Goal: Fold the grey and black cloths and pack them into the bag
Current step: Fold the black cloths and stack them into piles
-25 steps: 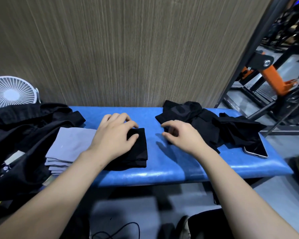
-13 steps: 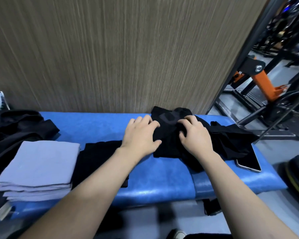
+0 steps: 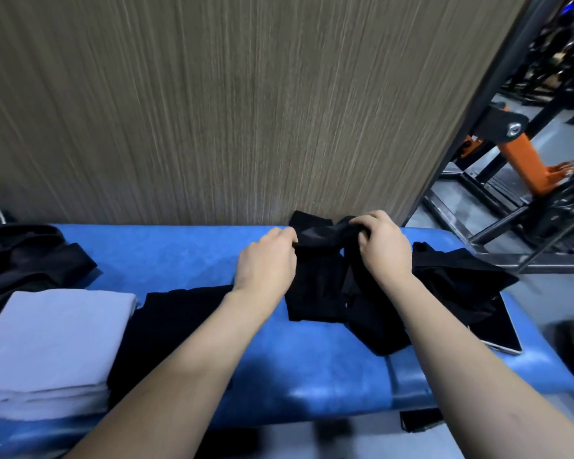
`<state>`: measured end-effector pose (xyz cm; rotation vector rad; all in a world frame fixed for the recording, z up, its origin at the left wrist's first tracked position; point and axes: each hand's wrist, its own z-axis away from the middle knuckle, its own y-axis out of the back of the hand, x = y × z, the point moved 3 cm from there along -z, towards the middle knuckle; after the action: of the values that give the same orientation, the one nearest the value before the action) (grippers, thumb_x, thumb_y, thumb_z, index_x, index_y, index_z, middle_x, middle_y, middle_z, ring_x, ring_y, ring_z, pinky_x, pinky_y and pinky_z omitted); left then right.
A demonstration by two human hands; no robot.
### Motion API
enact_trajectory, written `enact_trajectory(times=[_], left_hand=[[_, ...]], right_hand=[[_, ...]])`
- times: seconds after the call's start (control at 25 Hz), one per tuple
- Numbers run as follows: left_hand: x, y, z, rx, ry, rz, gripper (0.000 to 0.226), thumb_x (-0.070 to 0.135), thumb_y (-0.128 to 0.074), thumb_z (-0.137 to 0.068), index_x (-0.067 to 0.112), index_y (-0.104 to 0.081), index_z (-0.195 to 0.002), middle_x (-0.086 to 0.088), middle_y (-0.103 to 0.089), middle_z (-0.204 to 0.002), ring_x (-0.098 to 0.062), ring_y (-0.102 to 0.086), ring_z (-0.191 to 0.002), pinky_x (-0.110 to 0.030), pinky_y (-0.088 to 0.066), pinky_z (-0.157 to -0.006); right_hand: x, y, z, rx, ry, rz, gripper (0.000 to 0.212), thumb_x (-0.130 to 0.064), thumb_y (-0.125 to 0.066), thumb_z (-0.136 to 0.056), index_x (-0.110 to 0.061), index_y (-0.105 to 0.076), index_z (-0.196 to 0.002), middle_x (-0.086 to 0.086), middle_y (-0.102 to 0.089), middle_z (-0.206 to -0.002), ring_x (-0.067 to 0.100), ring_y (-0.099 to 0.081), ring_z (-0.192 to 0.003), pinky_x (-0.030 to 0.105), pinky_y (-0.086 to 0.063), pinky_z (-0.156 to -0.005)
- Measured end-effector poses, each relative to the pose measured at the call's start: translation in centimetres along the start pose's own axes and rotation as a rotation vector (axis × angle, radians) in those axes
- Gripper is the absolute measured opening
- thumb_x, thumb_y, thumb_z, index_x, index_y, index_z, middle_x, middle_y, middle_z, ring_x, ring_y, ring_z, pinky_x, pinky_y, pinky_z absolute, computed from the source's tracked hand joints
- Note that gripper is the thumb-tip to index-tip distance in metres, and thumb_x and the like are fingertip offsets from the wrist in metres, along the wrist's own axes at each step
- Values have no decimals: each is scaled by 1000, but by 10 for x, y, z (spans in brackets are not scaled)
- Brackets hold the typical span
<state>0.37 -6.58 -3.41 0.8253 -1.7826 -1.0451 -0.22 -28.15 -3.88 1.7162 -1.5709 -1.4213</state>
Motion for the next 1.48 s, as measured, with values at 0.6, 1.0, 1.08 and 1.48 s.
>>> enact_trajectory(times=[0.6,1.0,1.08,1.48], left_hand=[[-53,107,79,175,-302,269,12,10,-50,-97,18,-51,-105,20,-48,-137,-13,-61,-98,-39,-51,-78],[-113,146,160,202,-264,268,13,10,-56,-94,20,-54,-103,20,-50,-138,-11,-61,-108,-38,-52,-84],[-123,141,167,173,-235,235,12,12,-56,-94,21,-54,-102,23,-50,-137,-15,-63,-99,-37,-52,-79],[-146,112,167,17,-194,71,12,18,-66,-89,27,-65,-97,24,-55,-133,-2,-51,-122,-23,-45,-80]], right_hand=[[-62,67,94,152,169,-329,32,-2,-59,-89,-24,-73,-107,-15,-60,-130,8,-62,-100,18,-47,-87],[-118,68,155,76,169,-645,38,11,-55,-87,-18,-72,-104,-10,-61,-133,-5,-51,-124,11,-36,-105],[-122,65,161,90,207,-552,34,9,-58,-88,-16,-72,-106,-7,-61,-132,-7,-56,-110,7,-38,-96],[-117,40,171,119,209,-163,30,3,-65,-82,-14,-71,-105,-10,-62,-131,14,-64,-88,27,-52,-70]])
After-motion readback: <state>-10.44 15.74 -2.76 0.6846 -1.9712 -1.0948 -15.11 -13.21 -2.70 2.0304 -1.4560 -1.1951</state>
